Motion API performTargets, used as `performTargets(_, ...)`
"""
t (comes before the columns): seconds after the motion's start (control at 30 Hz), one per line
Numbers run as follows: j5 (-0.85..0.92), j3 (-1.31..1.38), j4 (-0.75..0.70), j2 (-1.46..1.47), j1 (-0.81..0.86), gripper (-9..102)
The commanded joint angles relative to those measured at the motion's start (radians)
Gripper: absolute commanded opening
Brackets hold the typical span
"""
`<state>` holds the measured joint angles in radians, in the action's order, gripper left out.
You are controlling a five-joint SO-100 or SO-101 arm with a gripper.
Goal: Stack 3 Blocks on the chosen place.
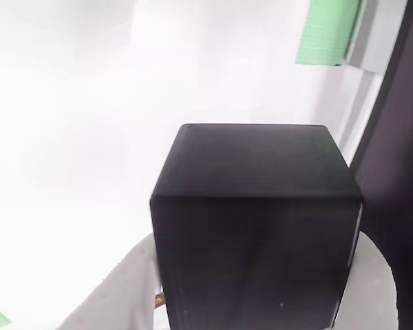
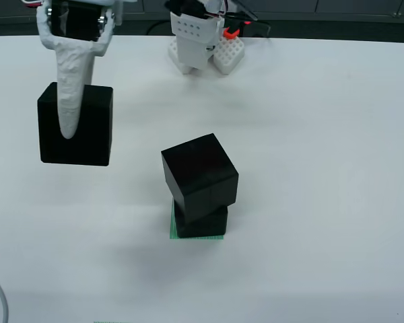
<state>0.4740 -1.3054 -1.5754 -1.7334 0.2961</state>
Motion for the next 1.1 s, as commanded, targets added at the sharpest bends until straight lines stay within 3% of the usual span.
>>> performTargets(0.0, -0.092, 0.038, 0.003, -0.089, -0.101, 20)
performTargets(0.27, -0.201, -0.1, 0.002, -0.247, -0.33, 20)
performTargets(0.6, -0.204, -0.256, 0.002, -0.244, -0.321, 20)
performTargets(1.07, -0.201, -0.216, 0.002, -0.16, -0.295, 21)
